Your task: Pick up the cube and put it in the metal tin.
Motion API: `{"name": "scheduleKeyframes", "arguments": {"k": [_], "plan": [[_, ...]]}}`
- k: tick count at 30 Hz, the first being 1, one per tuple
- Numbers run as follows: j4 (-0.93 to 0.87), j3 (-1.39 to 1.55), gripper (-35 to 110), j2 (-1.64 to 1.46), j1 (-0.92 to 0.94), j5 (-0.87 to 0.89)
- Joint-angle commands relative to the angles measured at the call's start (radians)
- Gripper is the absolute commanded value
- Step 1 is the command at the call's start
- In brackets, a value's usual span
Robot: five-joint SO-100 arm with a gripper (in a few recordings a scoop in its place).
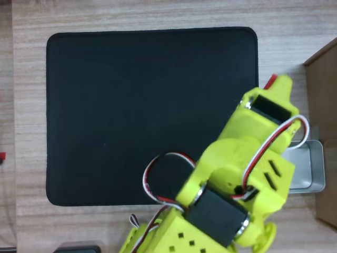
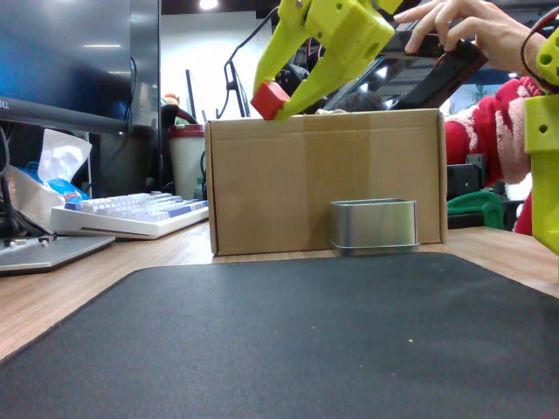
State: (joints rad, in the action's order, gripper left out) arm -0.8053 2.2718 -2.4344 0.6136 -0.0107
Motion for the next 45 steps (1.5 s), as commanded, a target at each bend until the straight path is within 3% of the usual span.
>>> {"name": "scheduleKeyframes", "arguments": {"k": [1, 8, 13, 21, 25, 33, 40, 45], "plan": [[-0.041, 0.005, 0, -0.04, 0.031, -0.034], [-0.034, 0.109, 0, -0.081, 0.206, -0.166], [0.092, 0.137, 0, -0.026, 0.333, -0.27], [0.23, 0.347, 0, 0.044, 0.362, -0.408], [0.239, 0.348, 0, 0.058, 0.362, -0.414], [0.239, 0.337, 20, 0.08, 0.362, -0.417], [0.281, 0.29, 9, 0.084, 0.319, -0.348], [0.16, 0.161, 3, 0.06, 0.236, -0.272]]}}
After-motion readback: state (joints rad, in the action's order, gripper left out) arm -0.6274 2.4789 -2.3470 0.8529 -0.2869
